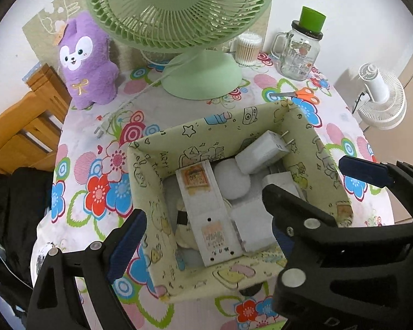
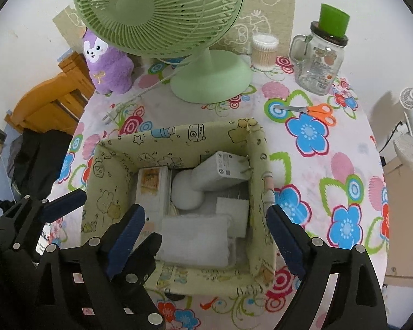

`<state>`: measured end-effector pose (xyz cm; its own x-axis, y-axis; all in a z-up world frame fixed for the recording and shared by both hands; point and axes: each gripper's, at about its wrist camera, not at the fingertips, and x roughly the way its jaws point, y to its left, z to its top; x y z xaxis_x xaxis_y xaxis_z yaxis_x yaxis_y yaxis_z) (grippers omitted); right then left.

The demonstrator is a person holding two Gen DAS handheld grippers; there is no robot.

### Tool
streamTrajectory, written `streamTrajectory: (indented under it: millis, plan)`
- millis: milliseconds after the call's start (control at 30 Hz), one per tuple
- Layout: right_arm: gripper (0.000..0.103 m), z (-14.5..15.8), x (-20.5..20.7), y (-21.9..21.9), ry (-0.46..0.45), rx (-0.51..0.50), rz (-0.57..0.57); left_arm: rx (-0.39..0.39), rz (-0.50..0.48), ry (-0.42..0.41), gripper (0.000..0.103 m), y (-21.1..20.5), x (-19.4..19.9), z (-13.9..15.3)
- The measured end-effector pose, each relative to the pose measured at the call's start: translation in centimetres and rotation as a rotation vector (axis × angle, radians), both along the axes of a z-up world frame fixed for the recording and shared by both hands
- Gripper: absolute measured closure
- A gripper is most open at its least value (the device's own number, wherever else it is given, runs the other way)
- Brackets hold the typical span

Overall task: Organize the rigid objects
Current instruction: 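Withdraw both open tools from the fabric box toward the green speaker and key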

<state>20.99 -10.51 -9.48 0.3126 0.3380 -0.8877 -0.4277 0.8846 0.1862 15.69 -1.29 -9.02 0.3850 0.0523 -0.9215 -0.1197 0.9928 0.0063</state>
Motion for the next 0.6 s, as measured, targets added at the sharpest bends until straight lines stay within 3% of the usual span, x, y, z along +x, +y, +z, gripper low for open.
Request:
streamTrajectory:
  millis: [500, 600]
  plan:
    - [0.010, 2.7, -3.2, -1.2, -0.053, 0.004, -0.006, 0.013, 0.000, -0.045, 0.009, -0.4, -3.0, 2.4]
    - [0.006, 3.2, -3.8, -1.4, -0.063, 0.003, -0.016, 0.009, -0.009, -0.058, 0.009, -0.6, -3.6, 2.9]
